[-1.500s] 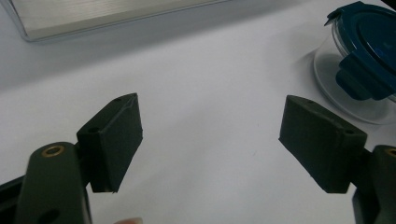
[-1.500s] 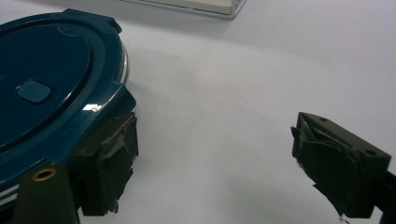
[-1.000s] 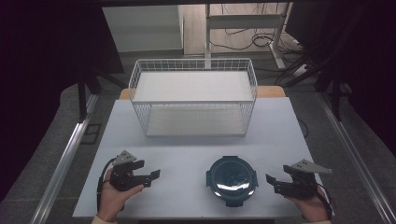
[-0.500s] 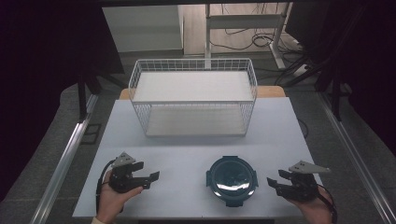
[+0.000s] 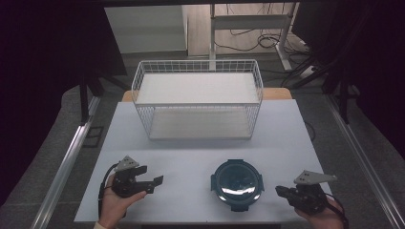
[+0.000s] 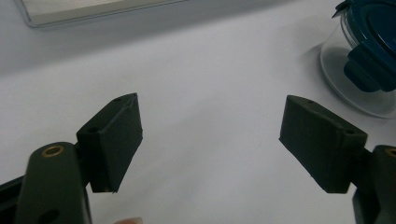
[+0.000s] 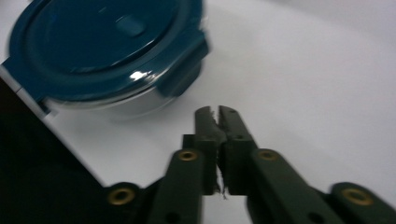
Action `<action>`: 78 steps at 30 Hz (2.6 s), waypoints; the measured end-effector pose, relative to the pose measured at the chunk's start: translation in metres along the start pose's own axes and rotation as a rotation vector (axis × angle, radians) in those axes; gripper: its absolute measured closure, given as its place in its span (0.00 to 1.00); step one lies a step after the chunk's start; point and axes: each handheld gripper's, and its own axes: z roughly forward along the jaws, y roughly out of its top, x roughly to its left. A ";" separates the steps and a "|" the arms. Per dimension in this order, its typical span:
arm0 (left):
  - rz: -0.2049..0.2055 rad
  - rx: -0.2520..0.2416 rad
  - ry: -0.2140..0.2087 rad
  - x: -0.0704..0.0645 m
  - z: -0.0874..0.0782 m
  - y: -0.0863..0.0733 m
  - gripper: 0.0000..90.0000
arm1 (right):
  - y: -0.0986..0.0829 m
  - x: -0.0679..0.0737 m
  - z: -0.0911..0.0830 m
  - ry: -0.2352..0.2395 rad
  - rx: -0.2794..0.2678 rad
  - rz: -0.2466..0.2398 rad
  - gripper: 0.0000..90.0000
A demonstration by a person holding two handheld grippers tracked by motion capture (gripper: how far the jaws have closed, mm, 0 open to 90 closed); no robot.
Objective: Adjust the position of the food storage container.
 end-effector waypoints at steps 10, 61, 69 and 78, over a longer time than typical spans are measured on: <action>0.004 0.004 -0.001 -0.002 0.002 0.000 0.23 | 0.000 0.025 0.012 0.061 0.049 -0.084 1.00; -0.009 -0.001 -0.003 0.001 0.001 0.000 0.23 | 0.030 0.061 0.061 0.073 0.030 -0.122 1.00; -0.014 -0.007 -0.002 0.002 -0.001 0.001 0.23 | 0.043 0.066 0.074 0.072 0.019 -0.130 1.00; -0.017 -0.008 -0.003 0.002 -0.001 0.001 0.23 | 0.058 0.061 0.083 0.053 -0.003 -0.105 1.00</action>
